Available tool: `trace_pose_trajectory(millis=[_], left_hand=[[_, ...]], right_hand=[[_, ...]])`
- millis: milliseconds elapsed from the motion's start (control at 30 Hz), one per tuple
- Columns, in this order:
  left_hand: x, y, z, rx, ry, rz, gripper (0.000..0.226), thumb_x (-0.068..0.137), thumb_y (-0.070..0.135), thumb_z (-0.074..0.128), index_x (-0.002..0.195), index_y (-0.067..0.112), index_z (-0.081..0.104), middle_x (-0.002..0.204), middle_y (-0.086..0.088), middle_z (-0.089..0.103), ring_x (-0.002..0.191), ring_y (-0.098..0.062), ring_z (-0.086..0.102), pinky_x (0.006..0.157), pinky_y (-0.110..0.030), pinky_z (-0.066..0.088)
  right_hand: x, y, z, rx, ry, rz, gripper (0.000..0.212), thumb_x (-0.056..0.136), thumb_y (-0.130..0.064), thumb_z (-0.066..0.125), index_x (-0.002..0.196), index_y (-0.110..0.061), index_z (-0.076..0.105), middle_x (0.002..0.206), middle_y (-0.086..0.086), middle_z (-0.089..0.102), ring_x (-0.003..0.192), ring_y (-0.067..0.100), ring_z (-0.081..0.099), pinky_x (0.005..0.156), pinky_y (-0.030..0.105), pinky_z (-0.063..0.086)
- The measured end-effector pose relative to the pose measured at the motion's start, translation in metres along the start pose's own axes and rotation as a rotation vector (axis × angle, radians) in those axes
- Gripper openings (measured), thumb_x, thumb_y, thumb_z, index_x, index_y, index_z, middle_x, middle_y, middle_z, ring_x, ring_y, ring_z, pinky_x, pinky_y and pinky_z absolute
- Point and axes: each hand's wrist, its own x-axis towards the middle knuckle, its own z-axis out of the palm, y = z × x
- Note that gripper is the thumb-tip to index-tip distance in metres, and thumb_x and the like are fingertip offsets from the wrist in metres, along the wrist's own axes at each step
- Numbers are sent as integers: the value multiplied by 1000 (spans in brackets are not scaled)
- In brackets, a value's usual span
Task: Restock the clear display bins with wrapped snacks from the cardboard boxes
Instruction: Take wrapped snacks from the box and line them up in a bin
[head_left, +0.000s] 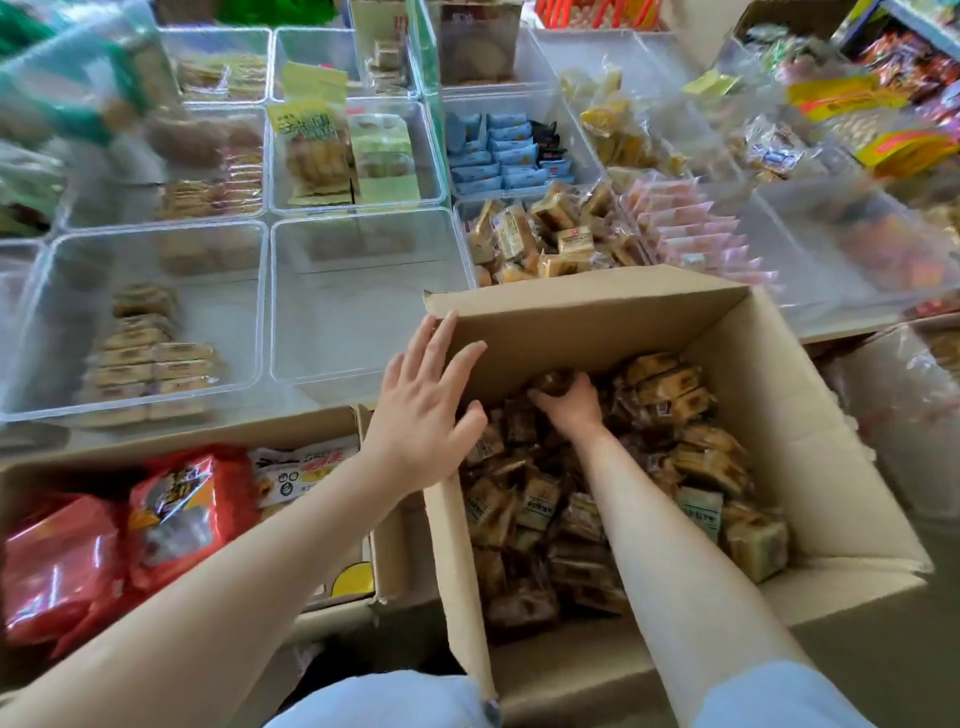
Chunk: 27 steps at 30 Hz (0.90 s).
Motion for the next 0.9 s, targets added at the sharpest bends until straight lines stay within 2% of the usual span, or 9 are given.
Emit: trace_pose_trajectory(millis=[233, 300, 367, 467, 567, 633, 733, 800, 900], left_hand=[[-2, -1, -2, 50, -9, -15, 72, 88, 52, 24, 156, 27, 29, 170, 0, -1, 154, -16, -13, 124, -48, 5], [-2, 0, -1, 40, -12, -14, 73, 87, 52, 23, 156, 27, 28, 170, 0, -2, 154, -16, -15, 124, -47, 5], [-2, 0, 0, 21, -20, -13, 73, 89, 51, 26, 157, 27, 25, 169, 1, -5, 153, -14, -18, 124, -46, 3], [-2, -4, -1, -20, -30, 3, 74, 92, 53, 31, 159, 25, 18, 169, 5, -8, 152, -11, -21, 125, -45, 1], [-9, -7, -8, -73, -33, 27, 82, 89, 63, 28, 160, 26, 12, 169, 9, -5, 151, -7, -21, 126, -44, 1], [-18, -8, -19, -249, -17, -7, 84, 86, 69, 36, 159, 31, 16, 167, 13, 8, 152, -1, -8, 125, -36, 6], [-25, -18, -52, -946, 102, -185, 72, 84, 60, 67, 145, 29, 42, 141, 12, 53, 131, -2, 47, 104, -13, 38], [-23, -42, -78, -1190, 184, -315, 53, 83, 47, 72, 128, 25, 54, 116, 5, 69, 108, -8, 66, 87, -18, 52], [-27, -98, -114, -1181, 259, -376, 26, 89, 24, 74, 111, 27, 62, 101, 1, 73, 96, -17, 70, 82, -32, 57]], right_hand=[[3, -10, 5, 229, 26, -39, 73, 83, -28, 77, 138, -4, 36, 136, 13, 53, 127, 31, 52, 102, 35, 46], [-10, -23, -5, 381, -70, 29, 75, 87, -39, 68, 145, -10, 31, 134, 10, 54, 117, 29, 57, 90, 39, 54], [-32, -42, -25, 389, -269, 125, 52, 92, -49, 54, 131, -15, 48, 116, 9, 61, 92, 25, 62, 71, 33, 52], [-61, -58, -54, 458, -526, 100, 45, 94, -52, 42, 113, -16, 62, 89, 8, 61, 70, 20, 53, 65, 31, 45], [-90, -74, -62, 554, -573, 17, 52, 98, -57, 38, 117, -15, 64, 70, 2, 50, 60, 15, 46, 61, 30, 39], [-114, -92, -55, 616, -556, -41, 56, 101, -57, 36, 119, -11, 62, 61, 0, 43, 54, 12, 41, 53, 27, 32], [-151, -129, -34, 633, -527, -150, 53, 105, -51, 35, 113, -7, 62, 61, 1, 47, 52, 12, 41, 46, 26, 31], [-171, -155, -11, 581, -564, -209, 52, 105, -49, 34, 106, -7, 63, 66, 9, 55, 56, 19, 51, 49, 29, 41], [-189, -191, 34, 397, -602, -299, 51, 106, -48, 33, 114, -8, 63, 87, 20, 70, 75, 33, 67, 66, 36, 54]])
